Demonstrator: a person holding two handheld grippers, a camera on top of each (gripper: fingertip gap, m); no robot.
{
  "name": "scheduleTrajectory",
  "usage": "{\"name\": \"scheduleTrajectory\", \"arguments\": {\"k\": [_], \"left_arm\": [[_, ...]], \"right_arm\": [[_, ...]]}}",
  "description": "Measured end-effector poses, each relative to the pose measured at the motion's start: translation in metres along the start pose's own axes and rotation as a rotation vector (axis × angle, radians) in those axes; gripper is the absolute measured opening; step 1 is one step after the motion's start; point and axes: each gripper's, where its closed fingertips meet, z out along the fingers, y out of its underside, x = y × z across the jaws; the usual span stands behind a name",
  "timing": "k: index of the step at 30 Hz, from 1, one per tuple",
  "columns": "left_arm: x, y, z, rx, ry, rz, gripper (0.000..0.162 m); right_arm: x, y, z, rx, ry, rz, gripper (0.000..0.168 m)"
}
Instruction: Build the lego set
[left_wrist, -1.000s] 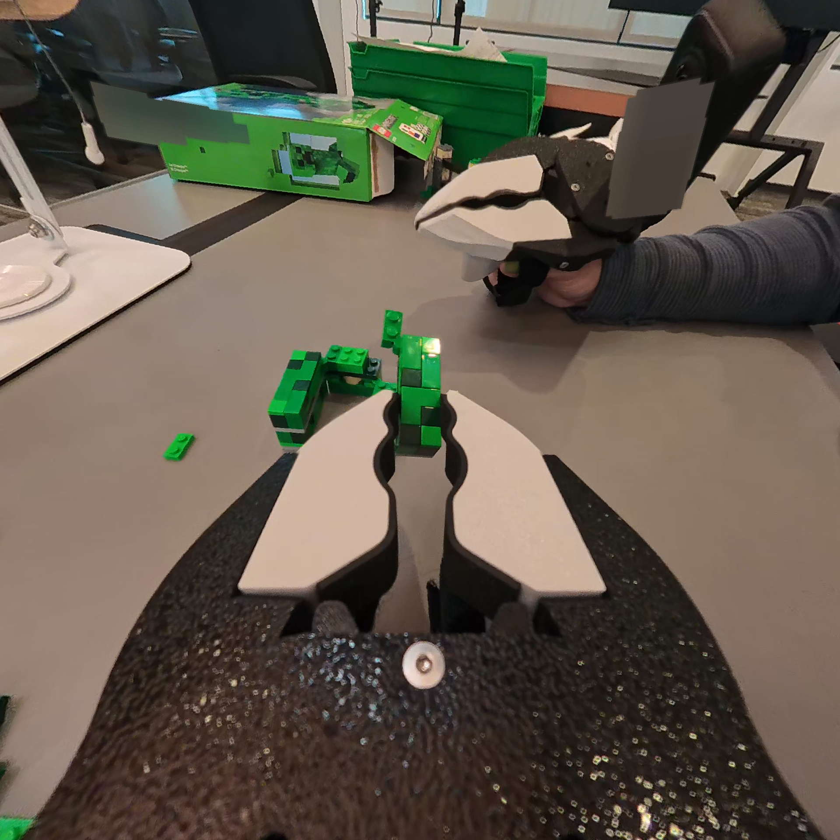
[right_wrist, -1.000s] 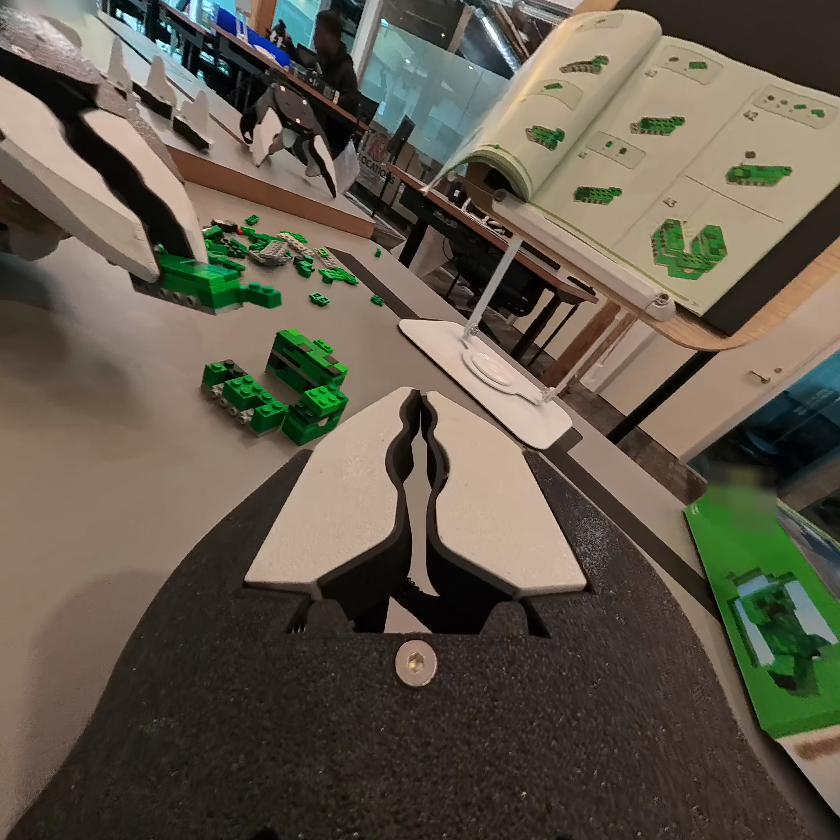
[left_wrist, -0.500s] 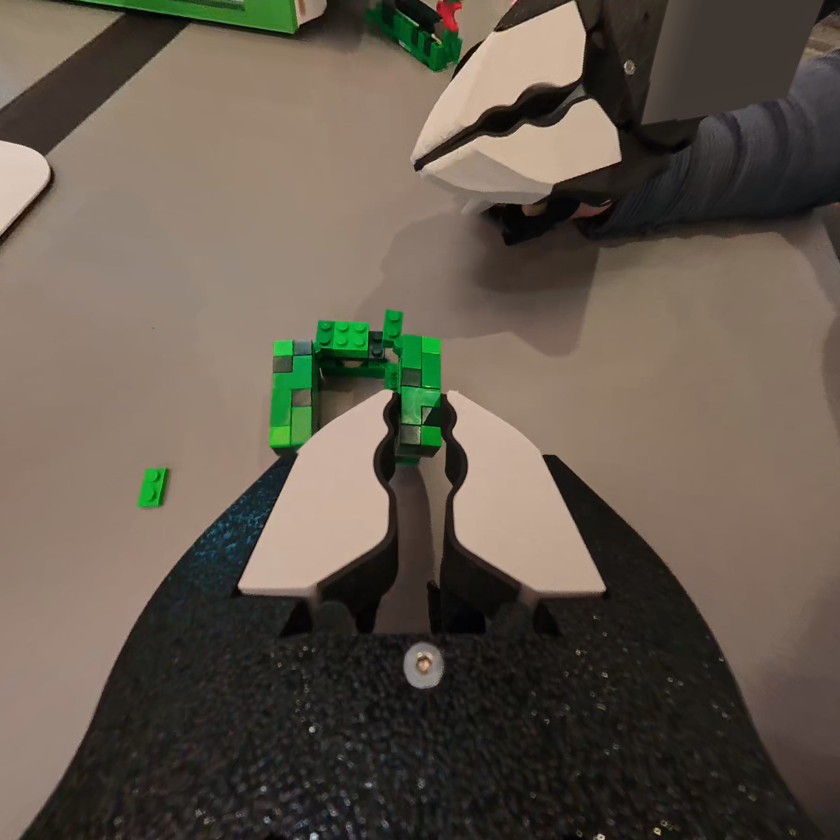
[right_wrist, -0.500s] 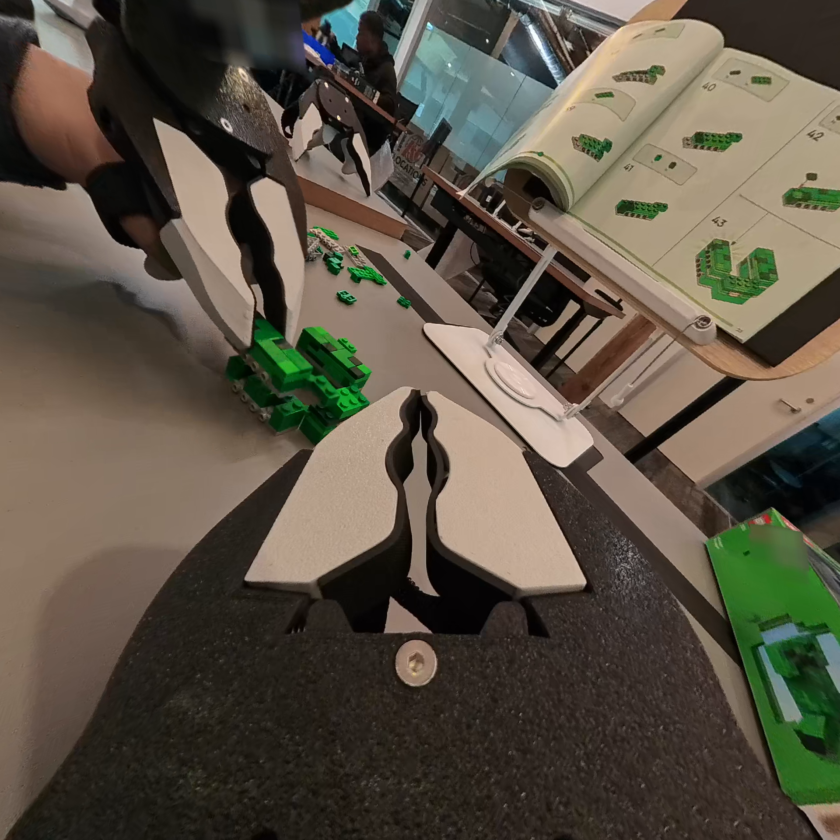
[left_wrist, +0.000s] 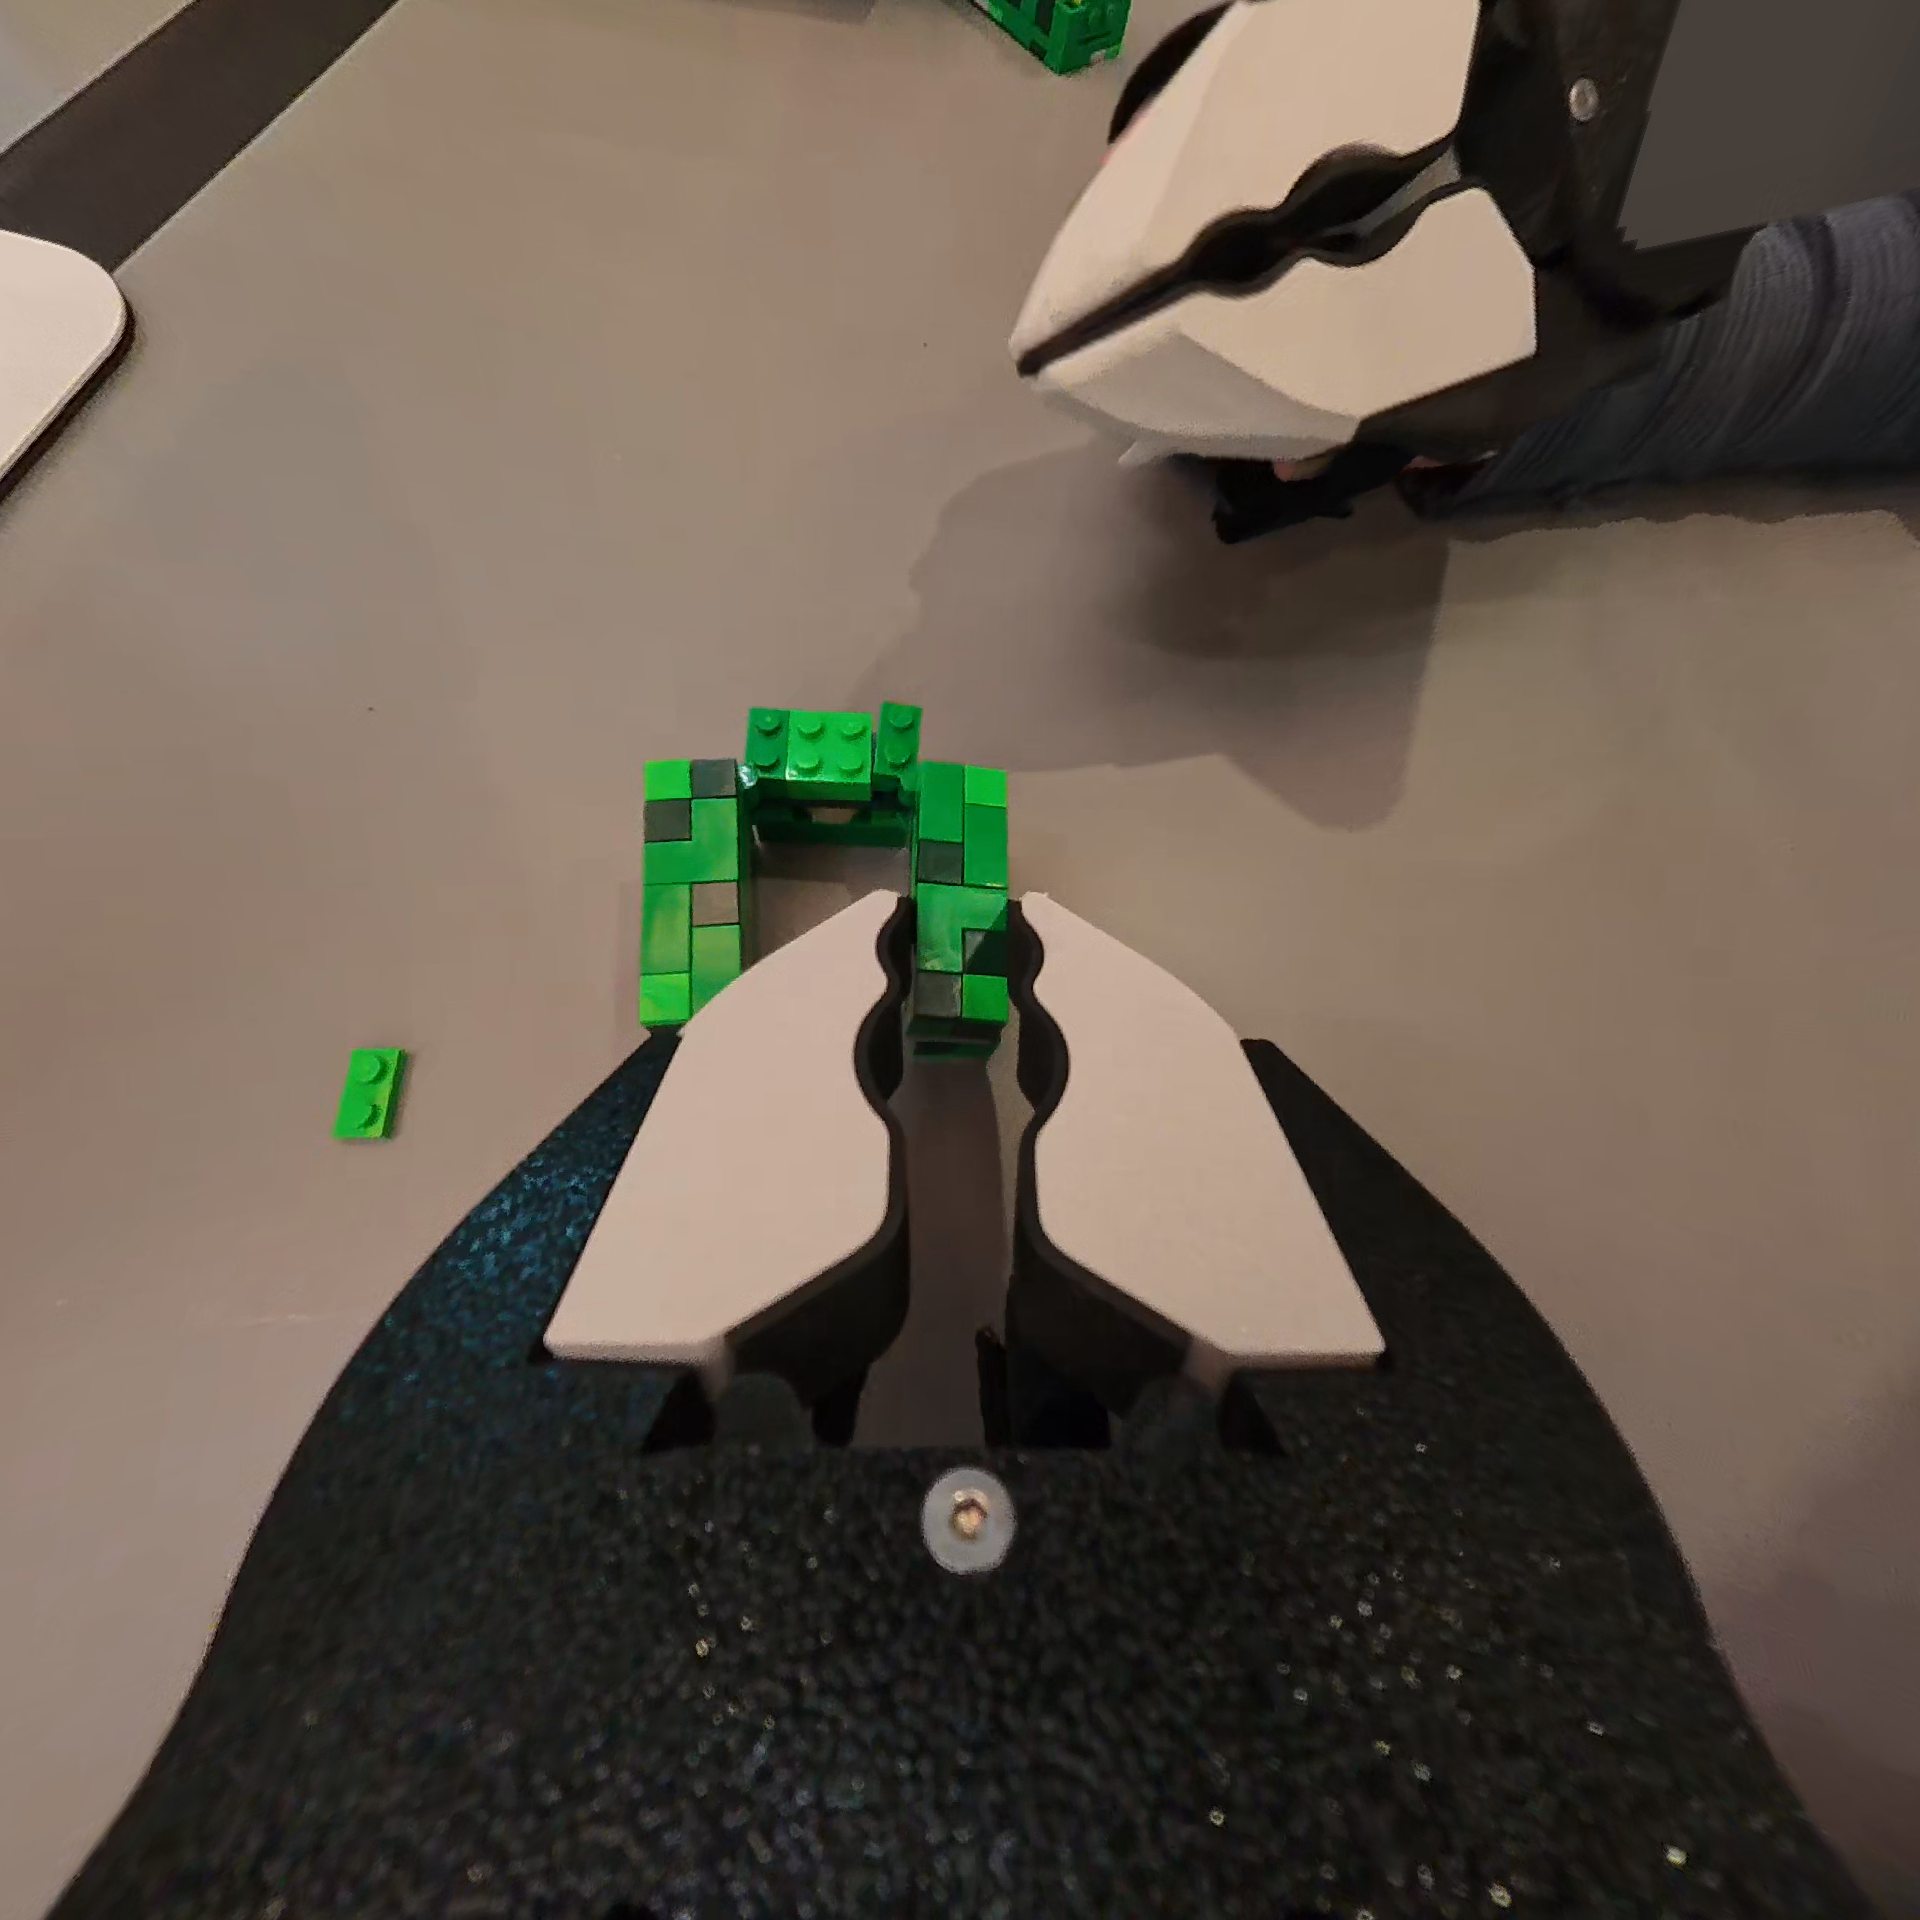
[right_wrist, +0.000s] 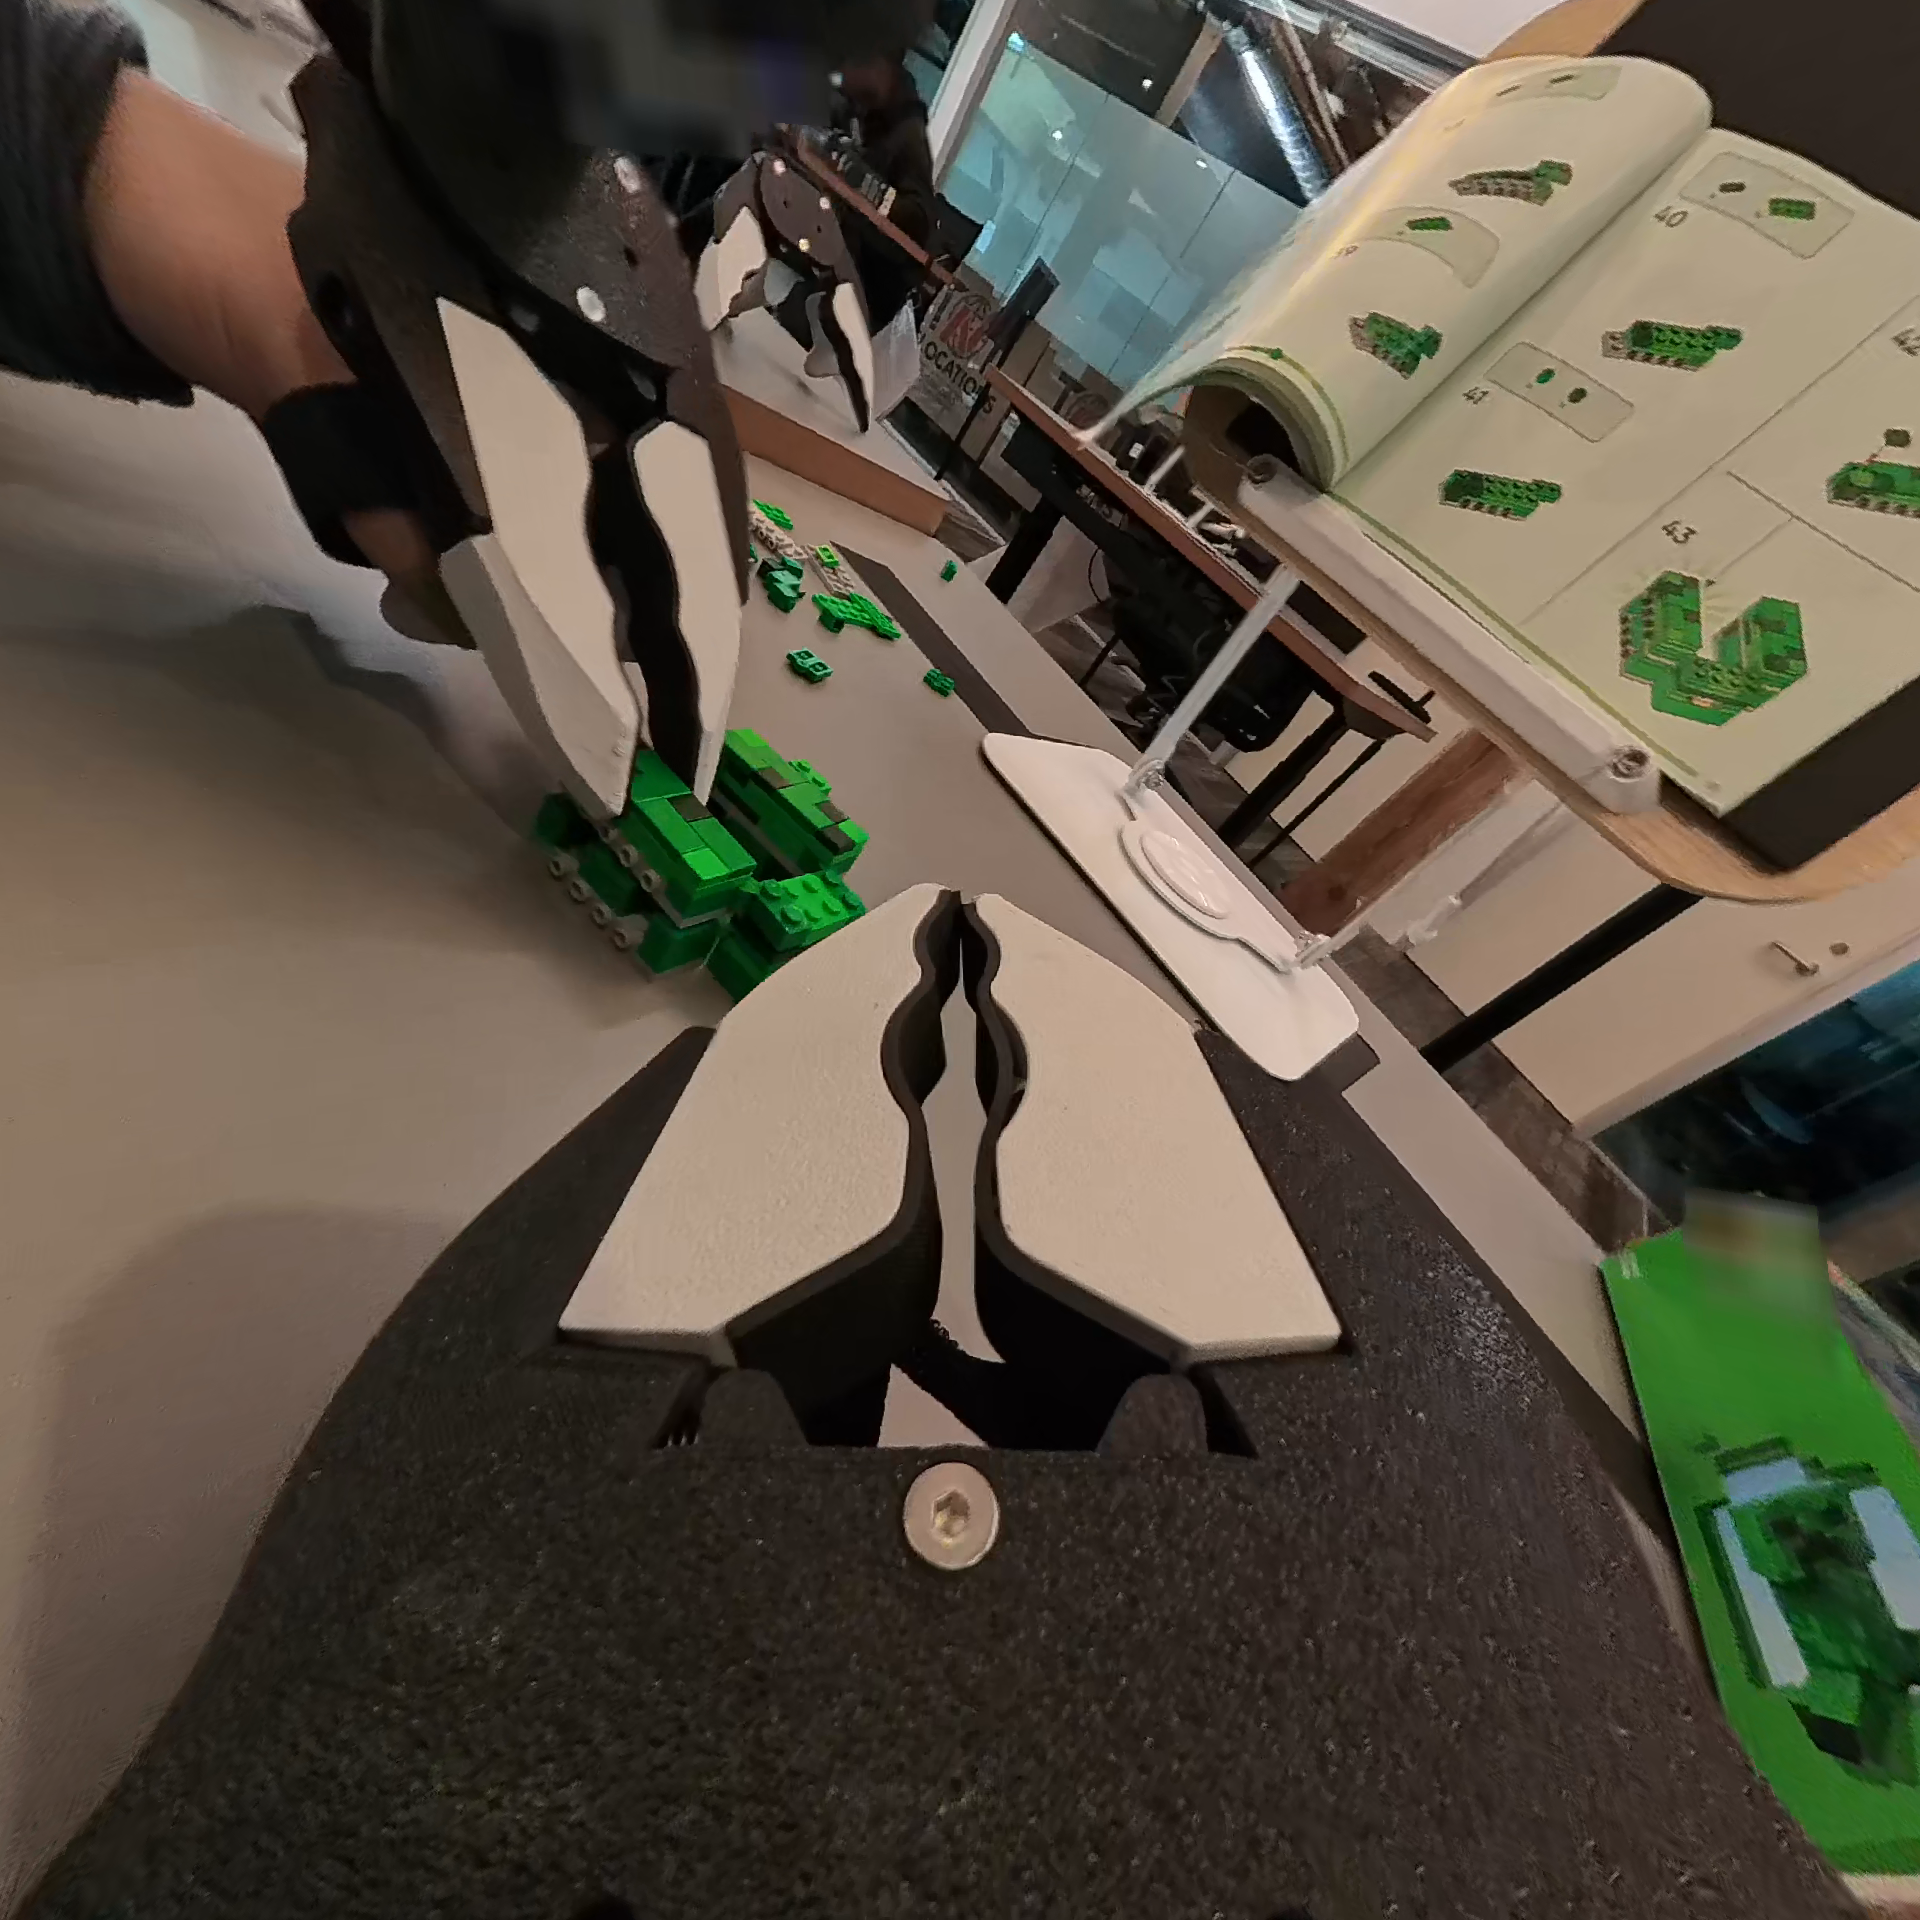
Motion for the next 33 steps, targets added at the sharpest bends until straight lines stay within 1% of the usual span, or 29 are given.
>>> {"name": "scheduleTrajectory", "arguments": {"k": [3,7,9,12,13,15,18,19,21,27,33], "left_arm": [[-0.001,0.001,-0.001,-0.003,-0.007,-0.004,0.016],[-0.003,0.001,-0.002,-0.004,-0.02,-0.008,0.016],[-0.003,0.001,-0.001,-0.004,-0.023,-0.008,0.016],[-0.002,0.0,0.0,0.0,-0.02,-0.006,0.016],[-0.002,0.0,0.001,0.0,-0.017,-0.006,0.016],[-0.002,0.0,0.001,-0.001,-0.018,-0.005,0.017],[-0.002,0.0,0.001,0.002,-0.016,-0.002,0.017],[-0.001,0.0,0.001,0.004,-0.012,-0.003,0.016],[-0.001,0.0,0.001,0.005,-0.005,-0.002,0.016],[0.0,0.0,0.002,0.007,0.0,-0.007,0.016],[-0.002,0.0,0.001,0.015,-0.001,-0.017,0.017]], "right_arm": [[-0.017,0.003,0.008,-0.028,-0.077,-0.1,0.0],[-0.025,0.011,0.023,-0.065,-0.116,-0.219,0.0],[-0.026,0.011,0.029,-0.048,-0.149,-0.231,0.0],[-0.027,0.012,0.033,-0.016,-0.241,-0.204,0.005],[-0.026,0.013,0.034,-0.011,-0.27,-0.182,0.01],[-0.029,0.014,0.035,-0.011,-0.385,-0.114,0.028],[-0.034,0.018,0.037,-0.042,-0.587,0.004,0.051],[-0.036,0.02,0.038,-0.06,-0.648,0.027,0.056],[-0.039,0.023,0.04,-0.08,-0.753,0.057,0.056],[-0.043,0.026,0.048,-0.113,-0.952,0.124,0.049],[-0.045,0.028,0.051,-0.138,-1.055,0.161,0.045]]}}
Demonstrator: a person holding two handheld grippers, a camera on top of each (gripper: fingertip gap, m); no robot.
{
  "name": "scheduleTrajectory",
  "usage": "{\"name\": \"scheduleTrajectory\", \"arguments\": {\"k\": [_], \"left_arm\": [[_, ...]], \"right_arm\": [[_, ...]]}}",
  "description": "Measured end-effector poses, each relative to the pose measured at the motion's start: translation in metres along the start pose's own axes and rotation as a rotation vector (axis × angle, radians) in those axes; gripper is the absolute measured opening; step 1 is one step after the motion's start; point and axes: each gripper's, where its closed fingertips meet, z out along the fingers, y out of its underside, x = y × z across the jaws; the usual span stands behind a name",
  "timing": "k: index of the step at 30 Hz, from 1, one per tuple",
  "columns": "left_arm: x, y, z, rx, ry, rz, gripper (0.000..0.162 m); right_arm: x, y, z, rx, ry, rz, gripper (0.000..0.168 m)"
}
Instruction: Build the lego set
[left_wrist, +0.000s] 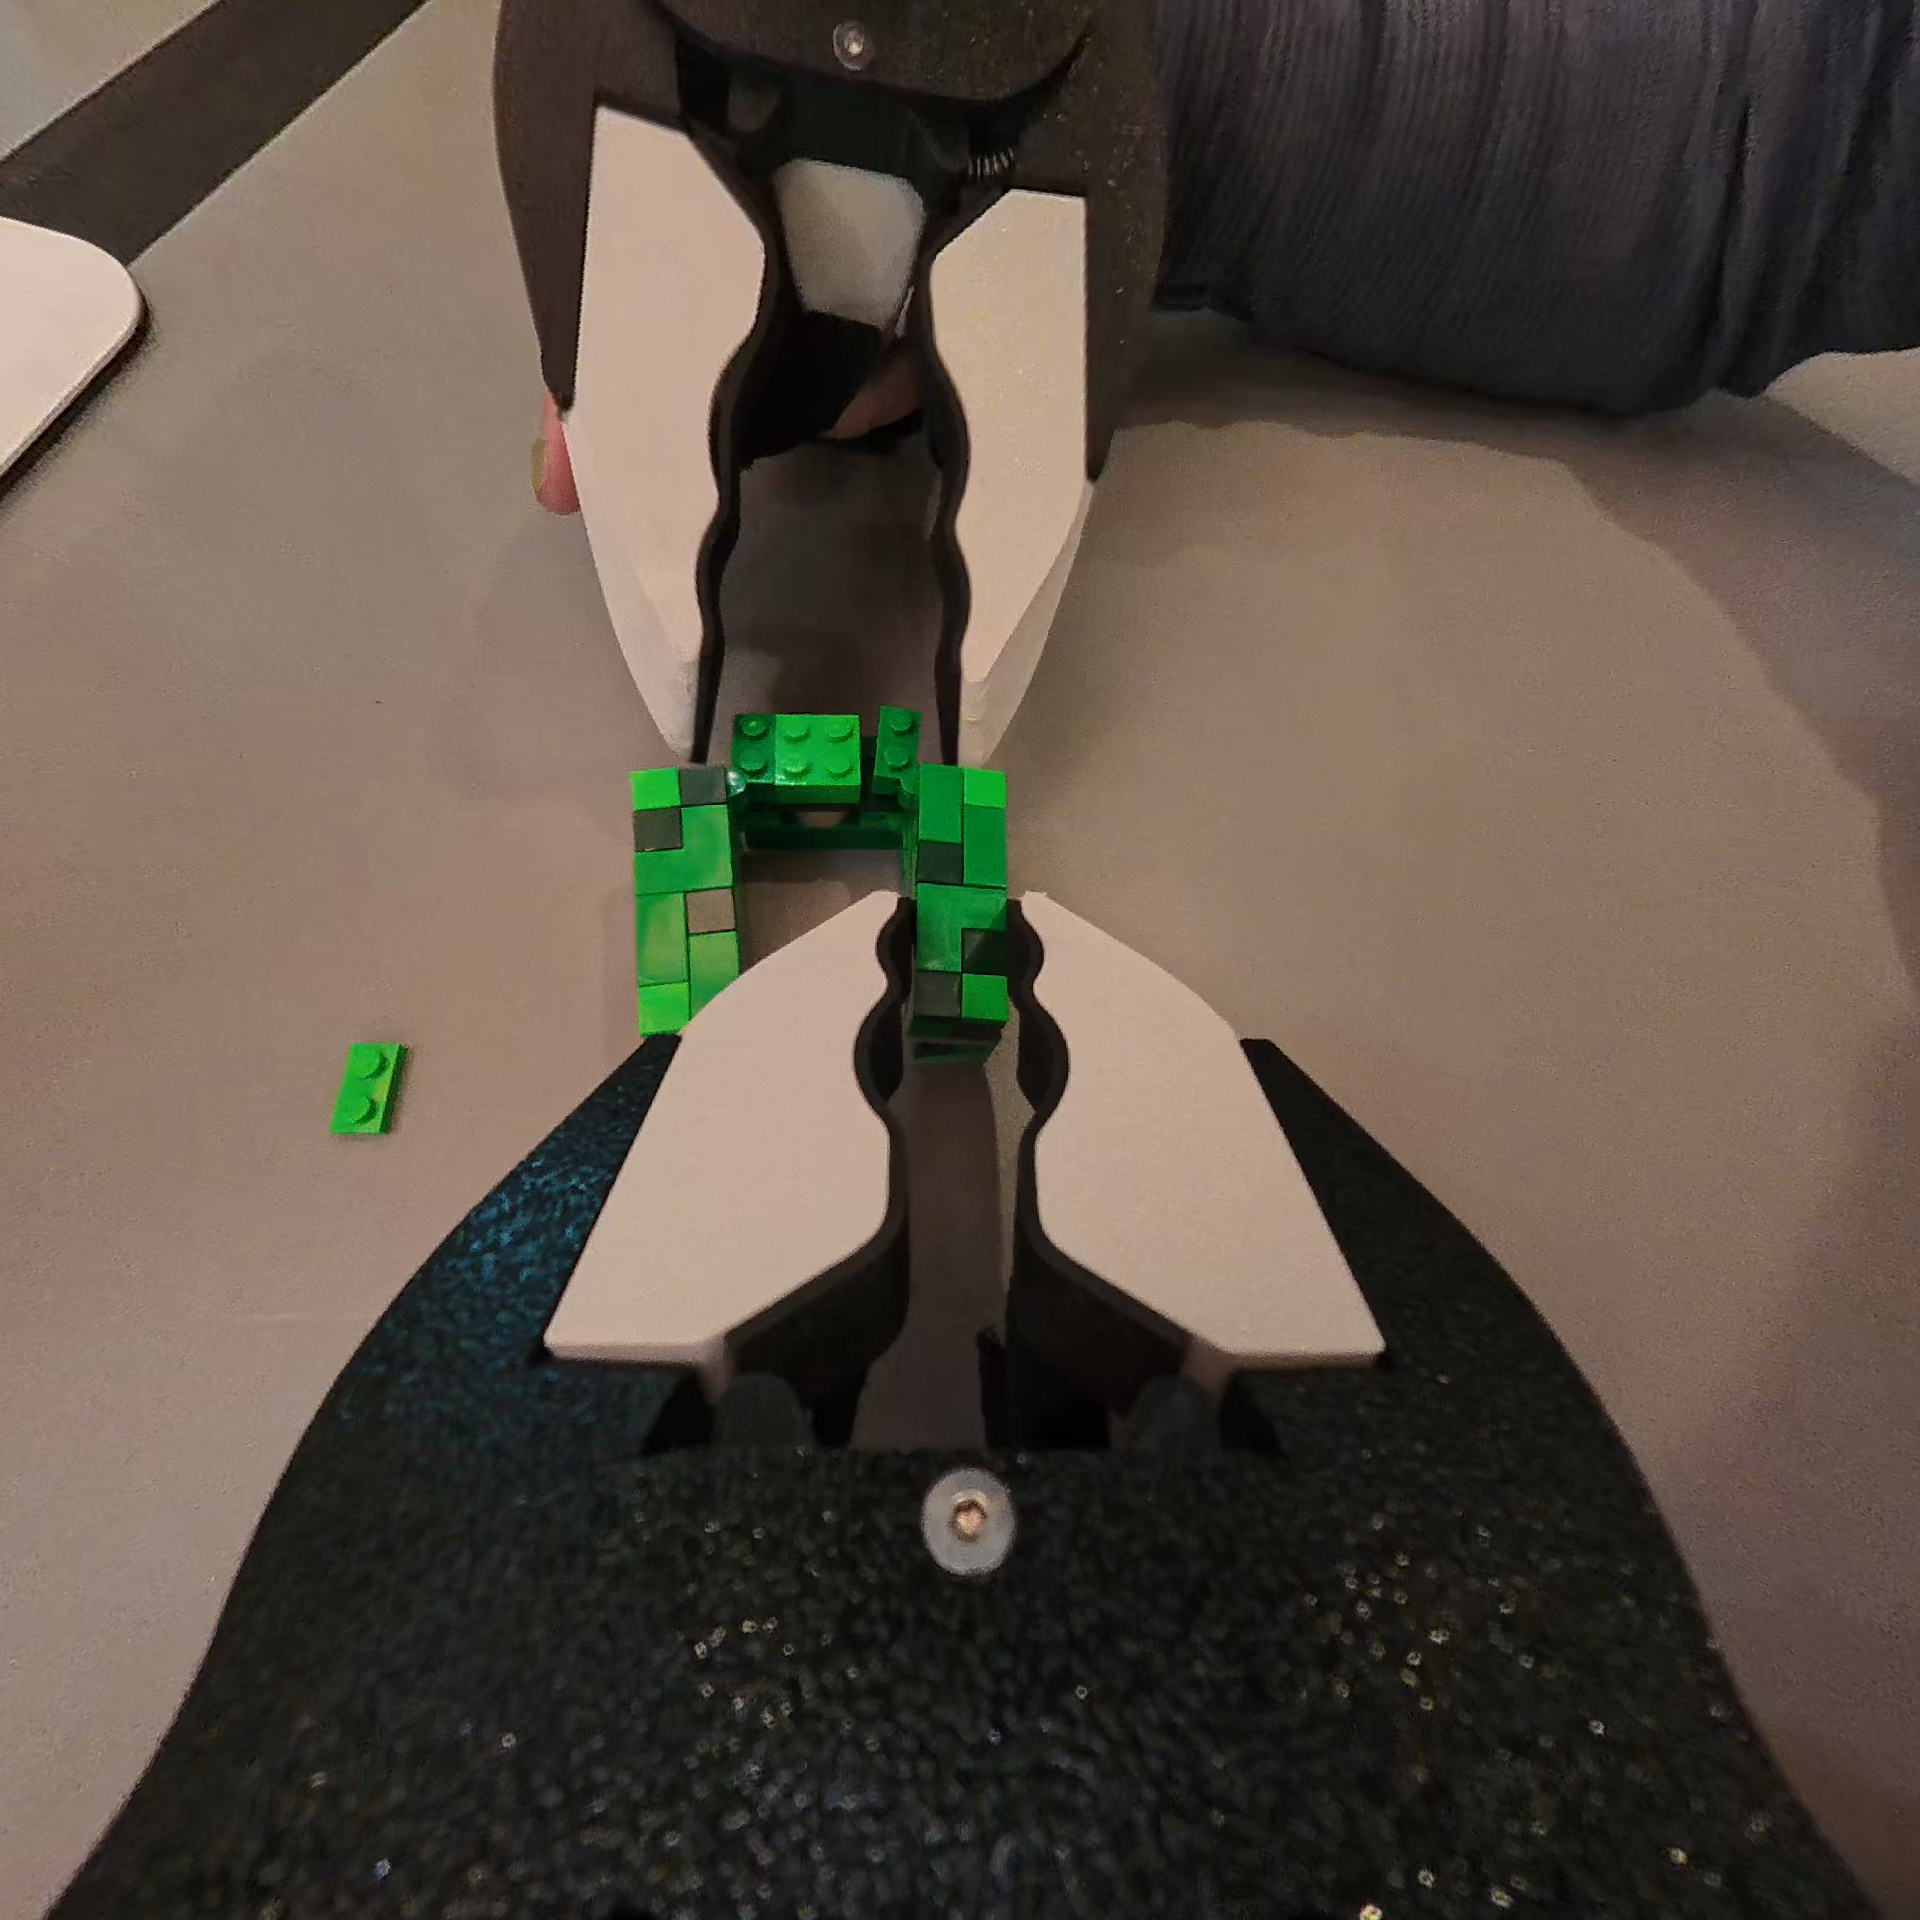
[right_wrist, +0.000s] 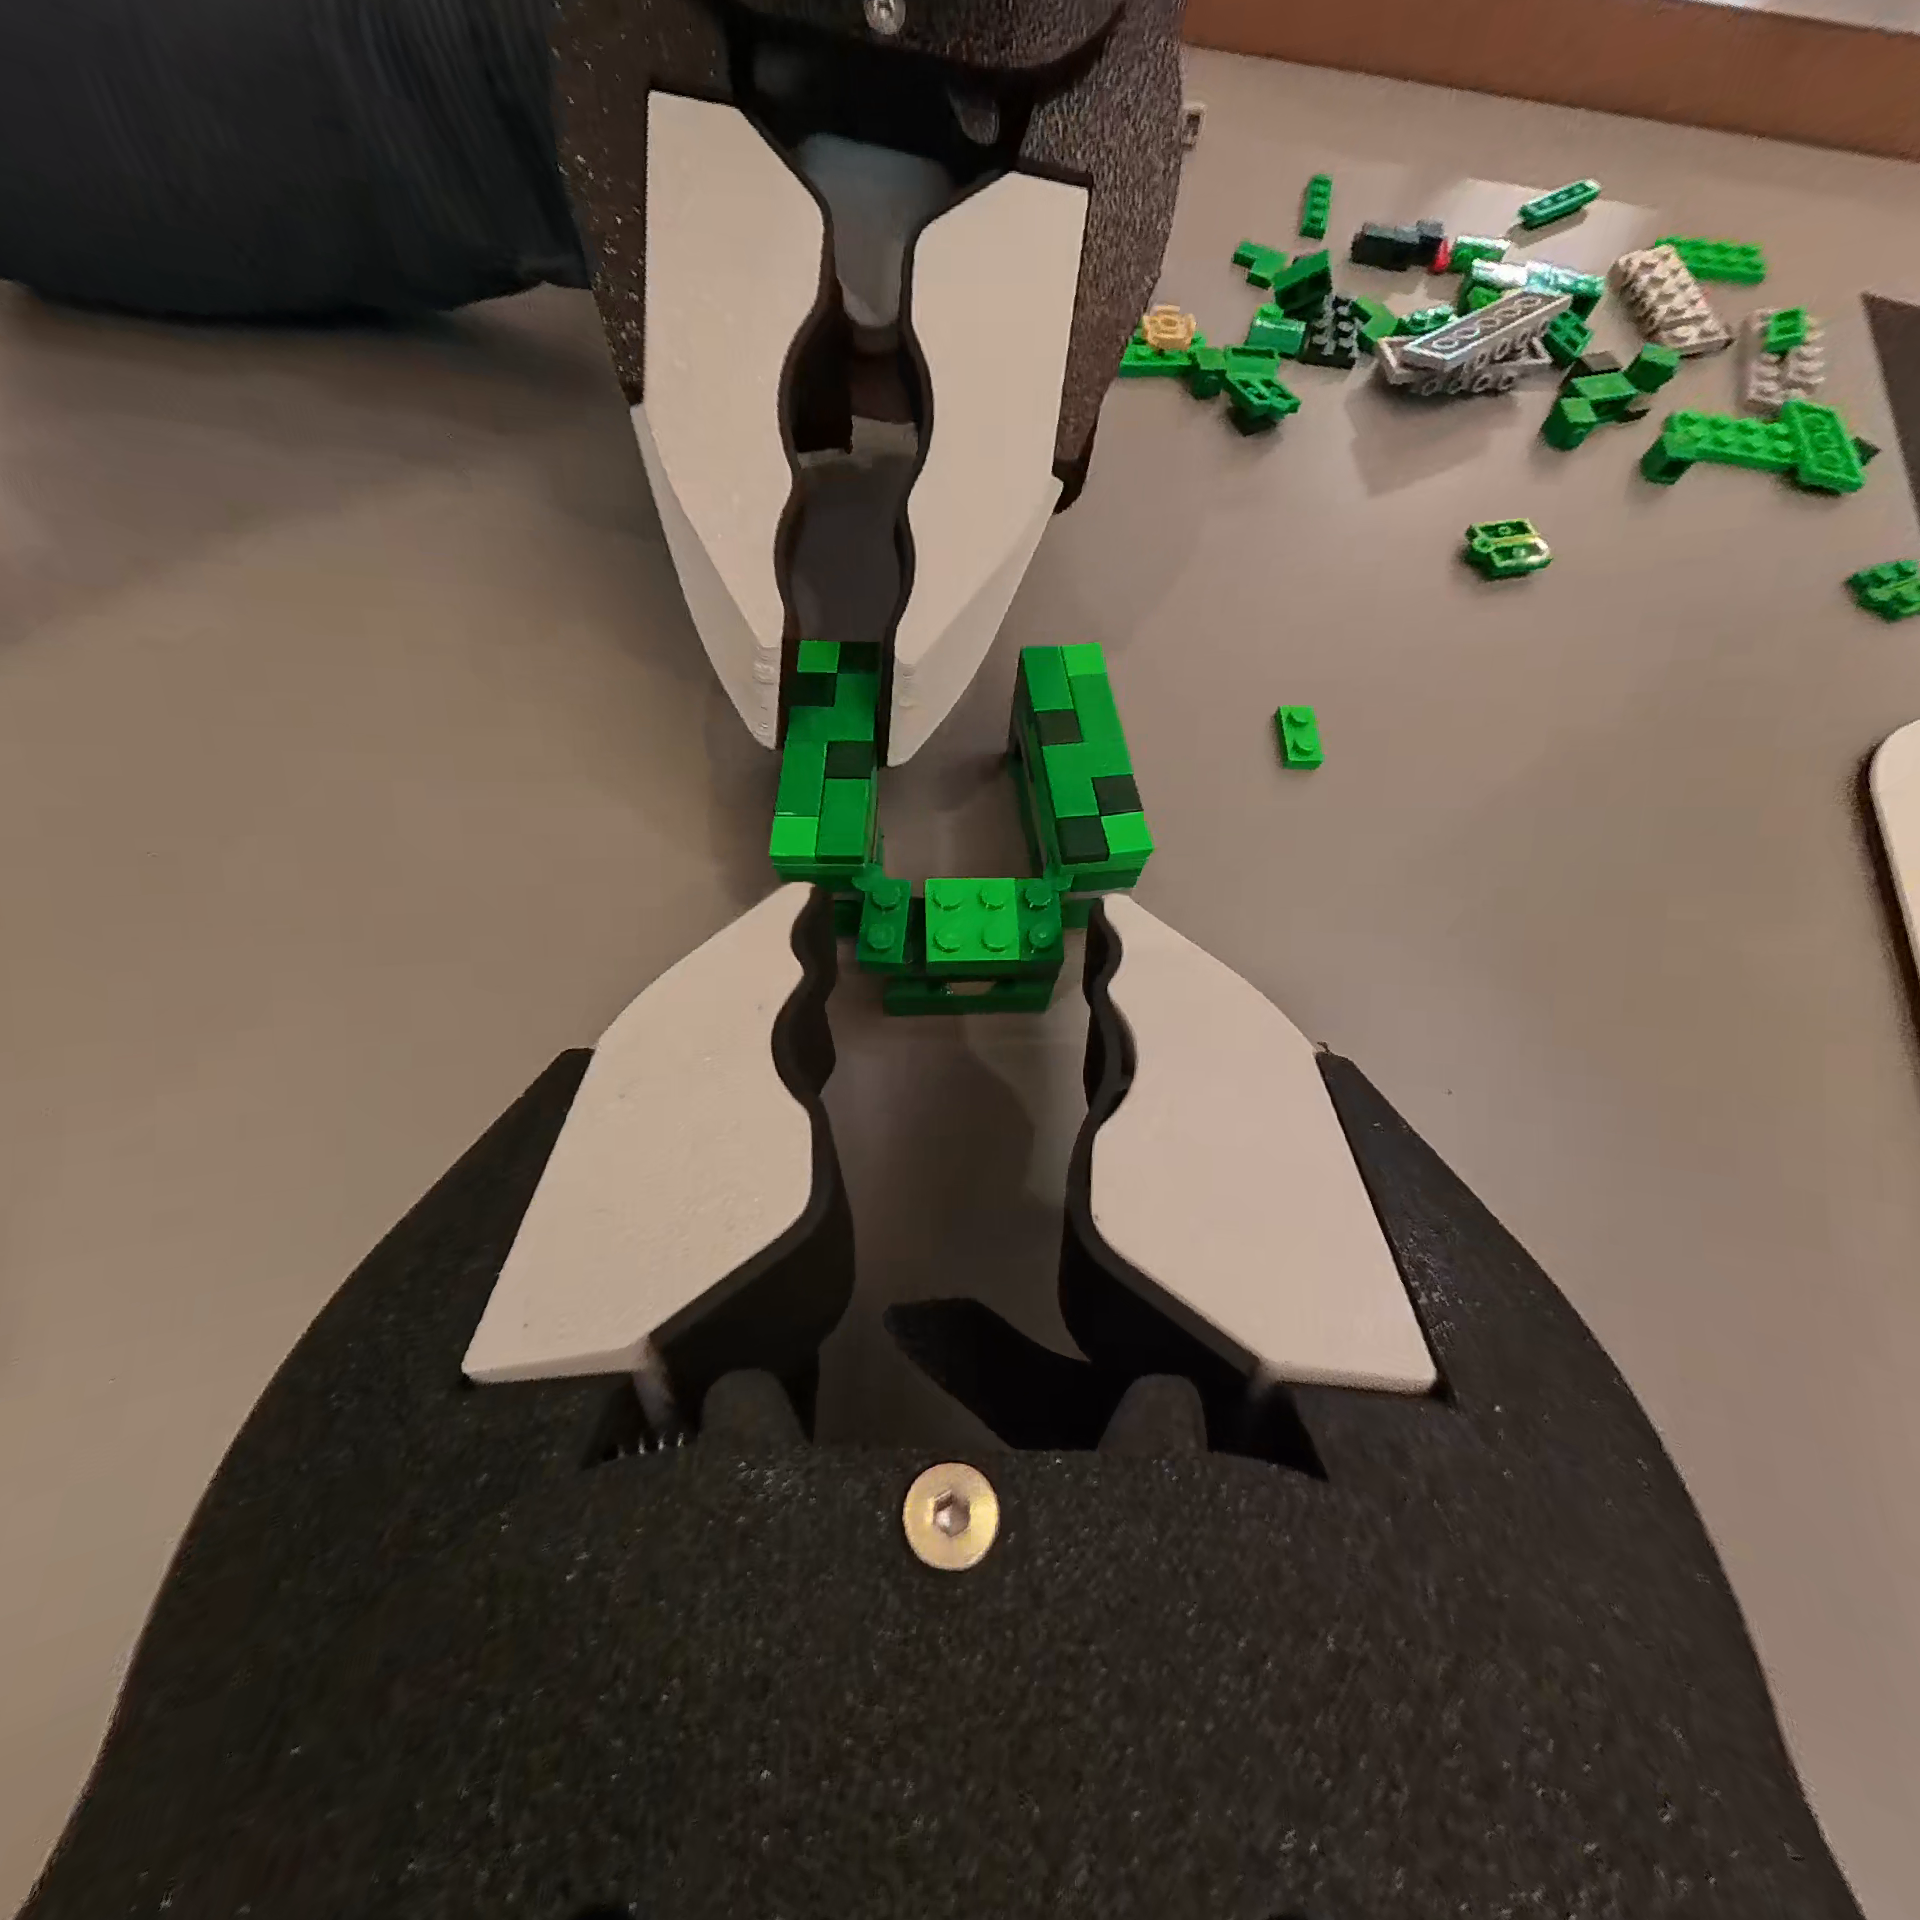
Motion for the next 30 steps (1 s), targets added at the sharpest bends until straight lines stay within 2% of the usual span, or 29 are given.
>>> {"name": "scheduleTrajectory", "arguments": {"k": [3,13,21,30], "left_arm": [[-0.001,0.0,0.0,0.007,-0.005,-0.008,0.016],[0.001,0.002,0.0,0.001,0.015,-0.017,0.019],[0.004,0.009,-0.003,-0.029,0.032,-0.004,0.03],[0.001,0.011,-0.016,0.006,0.023,0.004,0.016]], "right_arm": [[0.001,0.001,0.001,-0.011,-0.019,0.014,0.035],[0.0,0.001,0.001,-0.009,-0.006,-0.003,0.033],[0.001,0.002,0.0,-0.011,0.013,-0.006,0.033],[0.001,0.002,0.001,-0.012,0.017,-0.004,0.033]]}}
